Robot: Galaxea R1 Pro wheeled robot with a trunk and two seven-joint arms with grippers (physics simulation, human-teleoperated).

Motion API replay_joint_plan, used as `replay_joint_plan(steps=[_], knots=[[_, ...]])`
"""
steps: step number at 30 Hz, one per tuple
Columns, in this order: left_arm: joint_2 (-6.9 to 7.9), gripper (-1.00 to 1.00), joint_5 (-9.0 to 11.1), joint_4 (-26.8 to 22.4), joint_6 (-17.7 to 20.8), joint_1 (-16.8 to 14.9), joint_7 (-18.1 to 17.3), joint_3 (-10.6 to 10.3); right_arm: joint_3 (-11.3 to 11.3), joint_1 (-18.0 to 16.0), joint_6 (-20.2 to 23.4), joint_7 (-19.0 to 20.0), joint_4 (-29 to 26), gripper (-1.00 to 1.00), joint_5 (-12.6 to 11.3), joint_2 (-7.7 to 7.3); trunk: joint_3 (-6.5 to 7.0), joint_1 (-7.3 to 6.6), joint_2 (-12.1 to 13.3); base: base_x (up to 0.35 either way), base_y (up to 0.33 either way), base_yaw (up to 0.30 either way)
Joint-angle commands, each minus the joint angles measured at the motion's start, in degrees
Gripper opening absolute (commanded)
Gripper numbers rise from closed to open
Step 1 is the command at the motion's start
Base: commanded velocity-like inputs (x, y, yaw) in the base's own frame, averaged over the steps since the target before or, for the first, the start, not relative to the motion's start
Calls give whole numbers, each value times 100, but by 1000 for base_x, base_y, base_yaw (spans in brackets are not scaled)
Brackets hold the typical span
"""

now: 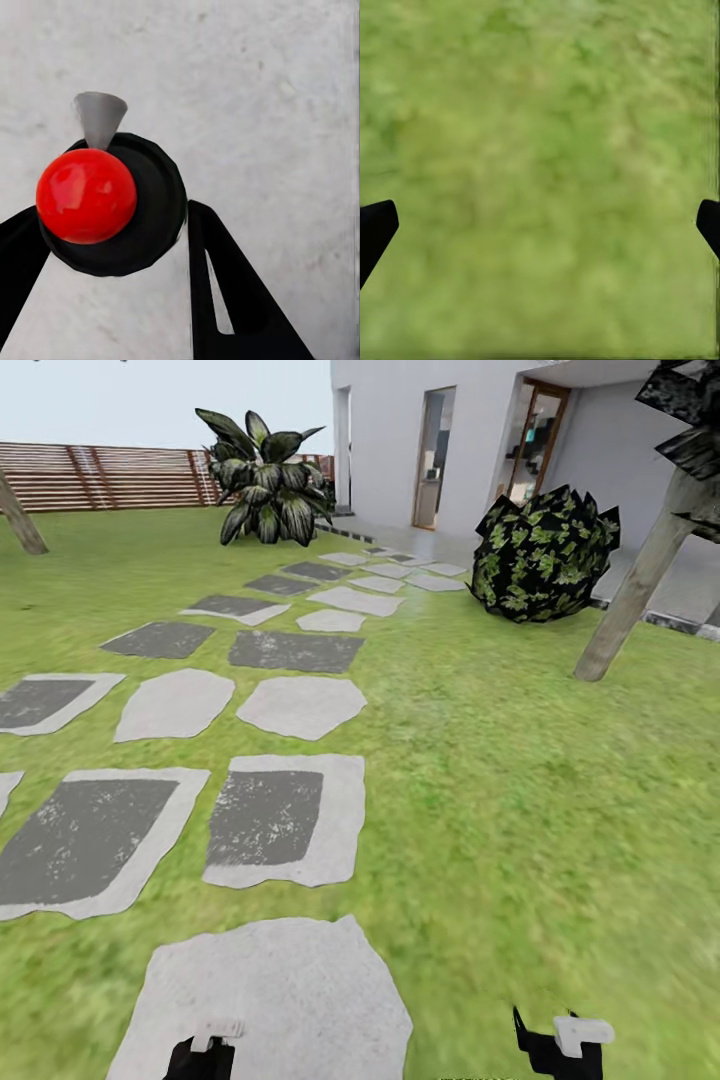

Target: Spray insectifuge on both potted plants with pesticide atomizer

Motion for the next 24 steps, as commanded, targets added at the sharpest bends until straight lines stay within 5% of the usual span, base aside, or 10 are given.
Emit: replay_joint_plan(steps=[1,24], knots=[[-1,-100,-58,3,-21,-3,-7,41,-15,-5,-18,-2,6,100,30,2,2,-1,-1,0,0,-262],[-10,-100,-58,3,-23,1,-11,31,-15,-5,-18,-2,6,100,30,11,133,-1,-1,0,0,-262]])
